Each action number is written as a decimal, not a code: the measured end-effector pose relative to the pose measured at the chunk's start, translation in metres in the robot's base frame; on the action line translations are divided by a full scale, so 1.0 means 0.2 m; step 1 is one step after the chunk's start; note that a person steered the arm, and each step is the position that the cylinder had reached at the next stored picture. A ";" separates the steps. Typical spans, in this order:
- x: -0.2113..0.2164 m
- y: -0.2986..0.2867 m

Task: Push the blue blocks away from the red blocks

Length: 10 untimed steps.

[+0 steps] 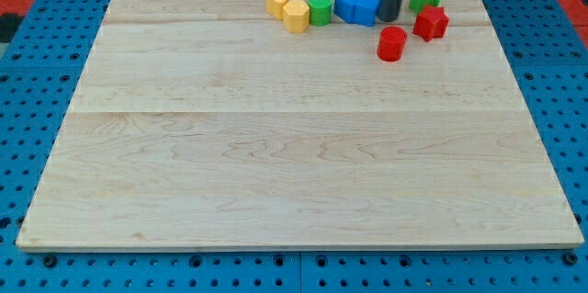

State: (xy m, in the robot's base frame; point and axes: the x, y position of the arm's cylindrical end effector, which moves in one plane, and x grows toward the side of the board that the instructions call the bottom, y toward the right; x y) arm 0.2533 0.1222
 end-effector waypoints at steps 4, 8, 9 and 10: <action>0.30 0.24; -0.10 0.85; -0.13 0.72; -0.13 0.42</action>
